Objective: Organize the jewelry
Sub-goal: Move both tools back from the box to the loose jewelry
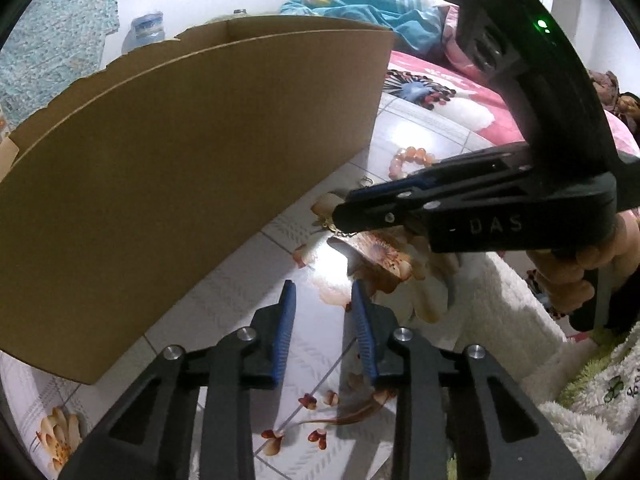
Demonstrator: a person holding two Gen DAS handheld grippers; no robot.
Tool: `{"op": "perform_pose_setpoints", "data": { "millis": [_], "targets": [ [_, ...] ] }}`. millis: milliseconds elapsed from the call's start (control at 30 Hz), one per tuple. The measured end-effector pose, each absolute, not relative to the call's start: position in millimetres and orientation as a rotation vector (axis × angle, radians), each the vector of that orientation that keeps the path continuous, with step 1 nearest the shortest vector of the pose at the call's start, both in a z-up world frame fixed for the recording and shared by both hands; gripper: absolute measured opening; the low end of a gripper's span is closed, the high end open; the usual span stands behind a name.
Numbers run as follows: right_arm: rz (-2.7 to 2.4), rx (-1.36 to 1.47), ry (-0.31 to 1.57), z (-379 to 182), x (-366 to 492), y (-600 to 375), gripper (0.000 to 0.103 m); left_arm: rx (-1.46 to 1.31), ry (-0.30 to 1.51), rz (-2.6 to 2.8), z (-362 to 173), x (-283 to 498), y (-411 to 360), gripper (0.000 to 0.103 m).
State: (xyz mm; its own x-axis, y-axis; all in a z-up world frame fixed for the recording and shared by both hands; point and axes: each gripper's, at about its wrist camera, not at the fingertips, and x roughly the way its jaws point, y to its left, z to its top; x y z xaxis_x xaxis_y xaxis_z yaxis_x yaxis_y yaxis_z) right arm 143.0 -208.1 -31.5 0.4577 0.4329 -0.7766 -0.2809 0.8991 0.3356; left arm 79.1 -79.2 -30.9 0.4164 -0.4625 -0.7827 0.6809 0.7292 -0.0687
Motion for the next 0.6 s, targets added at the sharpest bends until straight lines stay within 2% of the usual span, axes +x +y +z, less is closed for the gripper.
{"op": "perform_pose_setpoints", "data": {
  "millis": [333,600],
  "targets": [
    [0.581,0.395,1.071,-43.3,133.6,-201.6,0.011,0.267,0.9,-0.758,-30.8,71.1,-69.2,0.028],
    [0.525,0.615,0.972,-27.1,129.5,-253.1,0.014,0.243,0.905,-0.765,-28.5,69.8,-69.2,0.028]
  ]
}}
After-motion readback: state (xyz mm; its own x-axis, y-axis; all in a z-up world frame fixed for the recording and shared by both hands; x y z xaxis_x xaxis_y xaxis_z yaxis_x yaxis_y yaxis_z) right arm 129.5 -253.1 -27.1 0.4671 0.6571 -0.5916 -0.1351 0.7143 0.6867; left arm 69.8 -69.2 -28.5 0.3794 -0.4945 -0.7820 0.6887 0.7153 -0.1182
